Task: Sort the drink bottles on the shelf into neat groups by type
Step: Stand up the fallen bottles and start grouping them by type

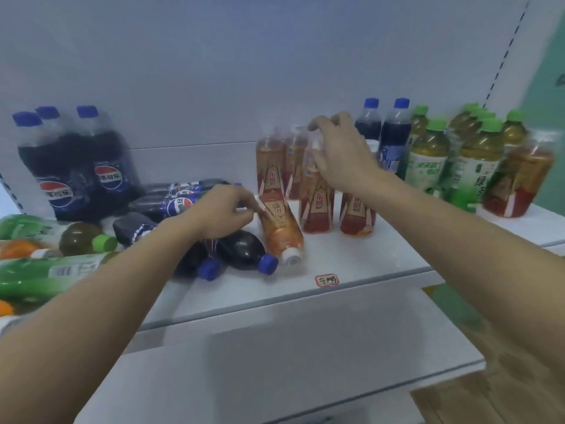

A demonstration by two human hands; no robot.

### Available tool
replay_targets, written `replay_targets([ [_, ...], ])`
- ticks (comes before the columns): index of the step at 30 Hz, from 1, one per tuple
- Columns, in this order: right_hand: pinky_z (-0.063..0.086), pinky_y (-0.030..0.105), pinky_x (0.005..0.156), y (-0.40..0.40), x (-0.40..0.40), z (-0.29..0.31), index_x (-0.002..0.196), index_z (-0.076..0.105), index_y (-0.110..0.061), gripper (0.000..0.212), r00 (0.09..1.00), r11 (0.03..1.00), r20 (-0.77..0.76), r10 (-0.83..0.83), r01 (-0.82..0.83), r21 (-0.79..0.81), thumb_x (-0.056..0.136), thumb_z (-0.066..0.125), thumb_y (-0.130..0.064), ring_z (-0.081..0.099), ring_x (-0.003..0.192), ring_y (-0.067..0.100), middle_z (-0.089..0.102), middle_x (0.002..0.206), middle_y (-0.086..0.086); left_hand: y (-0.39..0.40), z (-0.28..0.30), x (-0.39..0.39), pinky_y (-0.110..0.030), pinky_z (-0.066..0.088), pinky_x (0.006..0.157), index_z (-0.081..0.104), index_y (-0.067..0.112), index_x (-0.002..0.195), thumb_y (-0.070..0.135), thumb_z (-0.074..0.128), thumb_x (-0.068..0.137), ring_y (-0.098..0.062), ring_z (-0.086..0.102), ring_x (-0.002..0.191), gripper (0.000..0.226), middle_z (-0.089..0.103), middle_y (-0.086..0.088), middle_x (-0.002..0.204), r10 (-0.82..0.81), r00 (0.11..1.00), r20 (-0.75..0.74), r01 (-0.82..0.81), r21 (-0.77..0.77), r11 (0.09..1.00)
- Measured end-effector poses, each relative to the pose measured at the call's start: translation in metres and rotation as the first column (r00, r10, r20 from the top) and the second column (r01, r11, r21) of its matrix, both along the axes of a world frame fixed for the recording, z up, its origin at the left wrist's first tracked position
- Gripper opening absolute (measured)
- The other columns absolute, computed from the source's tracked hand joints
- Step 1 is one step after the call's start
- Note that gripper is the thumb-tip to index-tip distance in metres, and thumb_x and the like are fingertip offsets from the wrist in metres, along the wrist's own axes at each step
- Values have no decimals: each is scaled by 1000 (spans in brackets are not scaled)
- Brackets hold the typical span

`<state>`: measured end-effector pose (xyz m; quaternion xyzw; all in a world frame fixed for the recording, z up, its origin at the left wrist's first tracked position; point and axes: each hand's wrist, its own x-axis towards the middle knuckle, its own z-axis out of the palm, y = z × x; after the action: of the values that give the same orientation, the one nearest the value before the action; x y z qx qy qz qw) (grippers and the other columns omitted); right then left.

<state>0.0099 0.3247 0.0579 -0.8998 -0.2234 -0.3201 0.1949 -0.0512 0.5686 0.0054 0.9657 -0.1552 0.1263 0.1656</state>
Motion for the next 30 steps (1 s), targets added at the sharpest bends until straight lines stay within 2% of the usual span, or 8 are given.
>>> replay_targets([
  [2,38,13,64,6,-15,-15,121,55,-23,28,988,998,151,-27,17,65,94,63,-23,53,84,11,50,122,6,10,-5,3,-32,52,79,76,20,98,20,58,93,-8,64,81,19,71,6,90,-8,998,-62,11,53,999],
  [4,42,14,62,14,-35,-35,112,55,-26,18,985,996,173,0,-15,83,95,59,-29,51,80,8,52,110,0,15,-10,5,-36,51,82,75,20,92,26,52,98,-23,65,87,24,73,-4,95,-1,989,-148,16,100,995],
  [9,45,25,64,32,-81,-95,97,43,-33,32,968,991,-238,79,-51,121,86,55,-61,51,79,8,47,96,-10,15,-16,11,-44,49,88,52,26,65,35,39,103,-30,57,89,41,60,-7,89,12,979,-205,25,180,983],
  [12,42,26,64,36,-96,-111,101,40,-31,43,945,993,-324,50,-12,120,80,64,-59,50,85,8,48,101,-6,15,-18,12,-44,48,89,48,25,63,38,35,104,-31,54,89,45,55,-7,87,16,981,-194,22,195,980],
  [16,41,30,65,37,-98,-110,106,40,-30,42,913,983,-400,77,-3,183,83,67,-52,53,89,10,53,105,-3,16,-19,13,-42,46,89,49,22,67,41,30,105,-30,54,91,46,56,-8,94,17,982,-191,26,221,975],
  [21,43,34,75,37,-100,-87,113,44,-33,30,927,992,-370,61,-15,126,91,55,-50,53,98,17,51,111,-2,17,-22,17,-39,42,81,52,23,72,45,27,104,-28,55,90,46,58,-6,94,15,984,-176,28,237,971],
  [26,45,40,68,43,-78,-27,112,47,-29,27,975,989,-174,-141,131,-66,97,43,-51,58,87,22,54,106,0,20,-25,19,-40,39,78,53,25,73,45,29,100,-29,56,91,41,58,-4,92,12,986,-167,26,221,975],
  [30,41,37,63,69,-47,11,110,52,-23,33,982,963,-70,-174,155,-221,101,38,-52,57,87,24,57,99,0,20,-25,19,-40,38,74,51,24,70,48,28,100,-28,57,86,44,56,-1,84,24,985,-169,12,212,977],
])
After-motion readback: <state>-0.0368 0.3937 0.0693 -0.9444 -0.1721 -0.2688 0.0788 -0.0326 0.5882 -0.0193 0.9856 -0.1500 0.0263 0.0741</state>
